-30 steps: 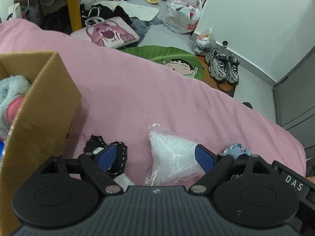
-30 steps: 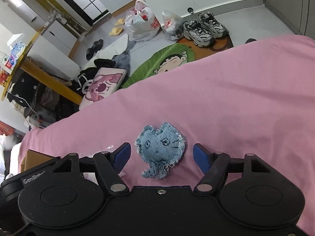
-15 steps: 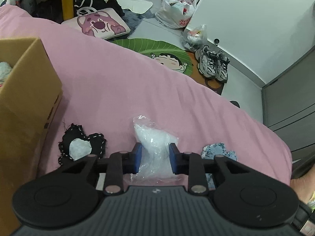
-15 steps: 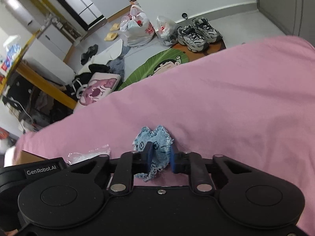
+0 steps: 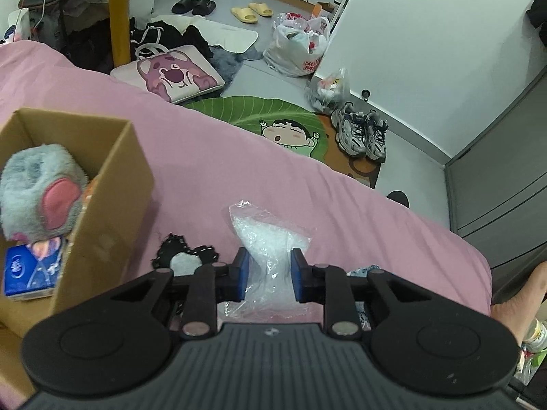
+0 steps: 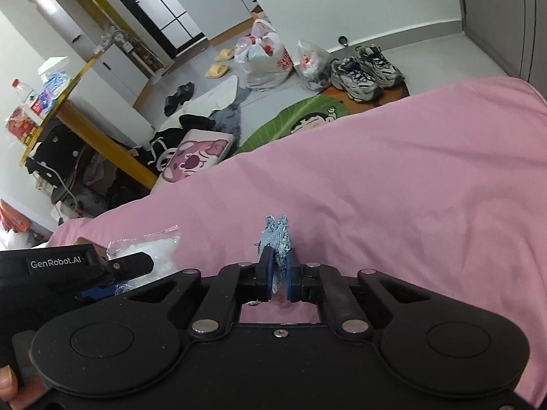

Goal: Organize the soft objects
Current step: 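Grasp the cotton bag with the left tool while the right tool grasps the blue patch, then carry the cotton bag and blue patch over the box with both tools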

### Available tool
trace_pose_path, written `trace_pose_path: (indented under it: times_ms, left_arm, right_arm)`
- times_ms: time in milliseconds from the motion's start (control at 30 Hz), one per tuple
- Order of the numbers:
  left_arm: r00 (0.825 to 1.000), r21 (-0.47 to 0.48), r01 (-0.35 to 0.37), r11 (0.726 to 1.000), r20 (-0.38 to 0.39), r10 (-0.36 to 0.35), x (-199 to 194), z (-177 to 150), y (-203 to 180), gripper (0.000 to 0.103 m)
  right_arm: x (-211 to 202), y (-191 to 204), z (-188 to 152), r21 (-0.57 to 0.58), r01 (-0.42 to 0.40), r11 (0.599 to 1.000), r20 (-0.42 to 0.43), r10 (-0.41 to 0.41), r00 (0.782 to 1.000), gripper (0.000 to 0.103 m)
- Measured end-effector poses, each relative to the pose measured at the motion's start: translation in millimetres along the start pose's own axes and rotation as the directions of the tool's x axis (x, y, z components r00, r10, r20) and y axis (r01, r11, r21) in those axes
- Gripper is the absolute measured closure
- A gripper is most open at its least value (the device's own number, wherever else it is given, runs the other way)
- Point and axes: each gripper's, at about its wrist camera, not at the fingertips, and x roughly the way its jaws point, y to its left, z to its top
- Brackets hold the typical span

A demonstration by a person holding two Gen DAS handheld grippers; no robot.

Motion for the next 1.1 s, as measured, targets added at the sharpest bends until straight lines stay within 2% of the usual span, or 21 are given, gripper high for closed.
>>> trace_pose_path:
  times_ms: [333, 567, 767, 1100]
  left_arm:
    - [0.999, 0.005, 0.014, 1.000, 0.031, -0.014, -45, -2, 18, 0.079]
    - [0.996, -0.017, 0.043, 0.999, 0.080, -0.041, -86, -6, 51, 0.079]
    - [0.993, -0.047, 0.018, 0.999, 0.118, -0.012, -117, -5, 85, 0.079]
    - [0.984, -0.057, 0.014, 0.998, 0.179, -0.004, -156, -1, 120, 0.079]
  right_arm:
    - [-29, 19, -6, 0.001, -0.031, 1.000, 0.066, 0.031, 0.997, 0.096]
    - [-44, 39, -19, -0.021, -0.048, 0.999, 0.120, 0.050, 0.992, 0.096]
    - [-53, 56, -26, -0.058, -0.056, 0.997, 0.139, 0.064, 0.988, 0.096]
    - [-74, 87, -44, -0.068, -0.099, 0.993, 0.186, 0.110, 0.976, 0.096]
